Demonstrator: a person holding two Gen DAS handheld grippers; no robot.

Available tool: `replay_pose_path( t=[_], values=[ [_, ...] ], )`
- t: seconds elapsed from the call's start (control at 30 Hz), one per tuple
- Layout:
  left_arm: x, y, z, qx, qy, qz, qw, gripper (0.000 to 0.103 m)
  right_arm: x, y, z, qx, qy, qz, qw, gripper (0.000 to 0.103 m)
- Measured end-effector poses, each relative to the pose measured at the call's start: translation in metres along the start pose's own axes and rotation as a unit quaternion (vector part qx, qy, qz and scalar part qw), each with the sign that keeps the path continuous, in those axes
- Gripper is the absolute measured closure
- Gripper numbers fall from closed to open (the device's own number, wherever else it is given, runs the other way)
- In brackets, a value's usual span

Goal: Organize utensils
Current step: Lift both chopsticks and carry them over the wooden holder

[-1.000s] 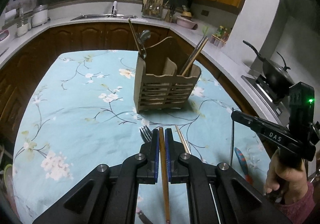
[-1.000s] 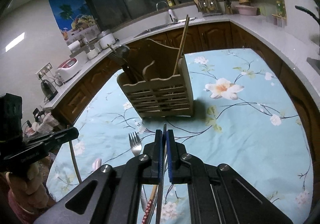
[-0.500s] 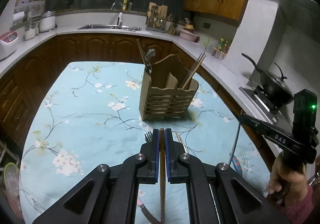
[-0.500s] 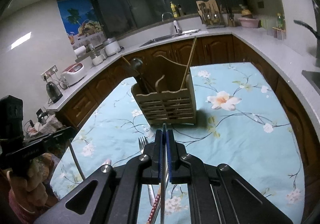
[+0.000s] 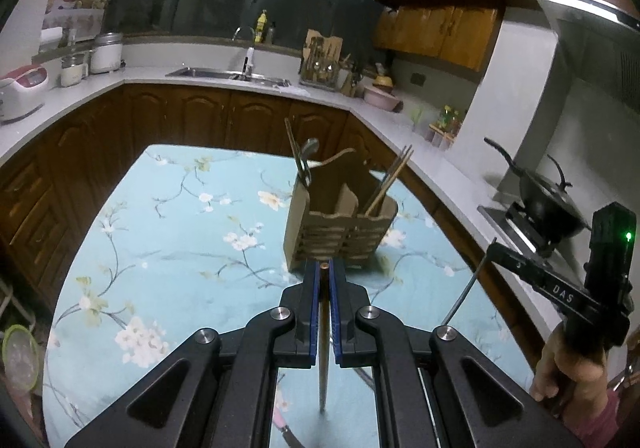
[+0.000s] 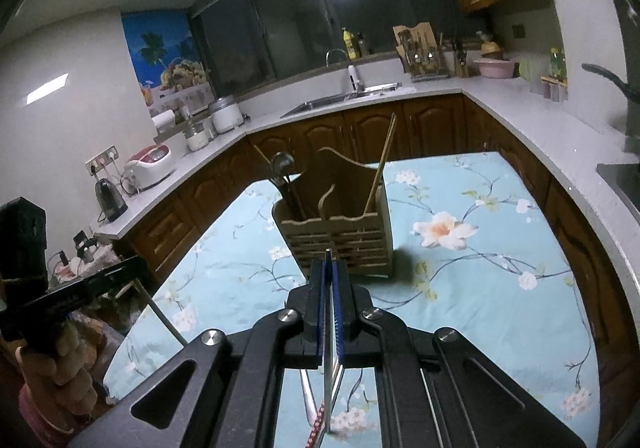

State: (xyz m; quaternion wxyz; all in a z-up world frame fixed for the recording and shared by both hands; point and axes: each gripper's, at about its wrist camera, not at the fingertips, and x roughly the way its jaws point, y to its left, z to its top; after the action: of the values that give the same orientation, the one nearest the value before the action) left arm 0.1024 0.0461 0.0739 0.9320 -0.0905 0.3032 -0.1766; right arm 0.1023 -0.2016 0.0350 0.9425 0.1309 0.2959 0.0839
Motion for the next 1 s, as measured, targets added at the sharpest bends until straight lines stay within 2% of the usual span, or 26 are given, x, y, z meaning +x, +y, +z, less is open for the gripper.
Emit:
replay_pose_path(
  t=[0.57,1.0],
  values=[
    [-0.002,0.006,0.041,-0.013,-0.073,-0.01,0.9972,0.1,-0.004,-0.001,0.042,-0.003,-0.057,0.003,0.998,0.1],
    [0.029,0.014,0.079,-0.023,-0.13,-0.014,0.9911,0.1,0.0,-0.007,0.095,-0.006,-0.118,0.004,0.993,0.1]
  ],
)
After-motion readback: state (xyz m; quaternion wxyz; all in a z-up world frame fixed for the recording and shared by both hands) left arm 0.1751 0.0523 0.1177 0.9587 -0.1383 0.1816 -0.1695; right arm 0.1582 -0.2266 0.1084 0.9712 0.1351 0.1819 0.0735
